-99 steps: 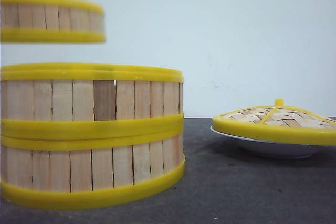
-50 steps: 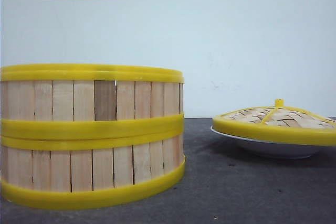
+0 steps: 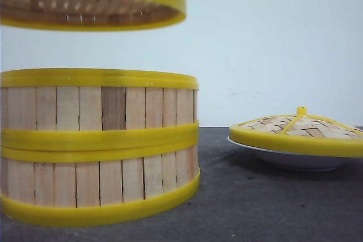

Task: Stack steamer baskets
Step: 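Lift the basket with the left gripper and lower it onto the stack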

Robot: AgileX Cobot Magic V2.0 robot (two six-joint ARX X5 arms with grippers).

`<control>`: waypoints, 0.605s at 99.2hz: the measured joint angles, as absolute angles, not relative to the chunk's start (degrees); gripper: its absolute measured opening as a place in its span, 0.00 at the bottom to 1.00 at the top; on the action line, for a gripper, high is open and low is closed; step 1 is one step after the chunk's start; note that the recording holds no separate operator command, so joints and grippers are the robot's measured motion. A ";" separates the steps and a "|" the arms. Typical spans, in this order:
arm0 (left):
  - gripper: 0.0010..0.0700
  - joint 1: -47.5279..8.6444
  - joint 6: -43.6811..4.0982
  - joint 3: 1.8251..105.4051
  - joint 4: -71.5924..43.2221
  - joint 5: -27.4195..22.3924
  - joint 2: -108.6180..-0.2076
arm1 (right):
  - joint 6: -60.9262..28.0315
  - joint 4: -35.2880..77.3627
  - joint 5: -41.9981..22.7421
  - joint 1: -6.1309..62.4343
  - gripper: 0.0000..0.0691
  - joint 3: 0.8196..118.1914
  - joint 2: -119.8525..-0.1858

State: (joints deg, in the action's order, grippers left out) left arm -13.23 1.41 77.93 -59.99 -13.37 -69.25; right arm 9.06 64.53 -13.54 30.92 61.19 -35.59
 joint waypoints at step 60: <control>0.02 -13.37 0.40 76.66 -54.76 -13.41 -78.72 | 9.06 64.90 -13.54 30.92 0.61 60.69 -35.59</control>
State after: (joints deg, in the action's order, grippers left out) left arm -13.37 0.40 76.66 -54.76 -13.41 -78.72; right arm 9.06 64.90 -13.54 30.92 60.69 -35.59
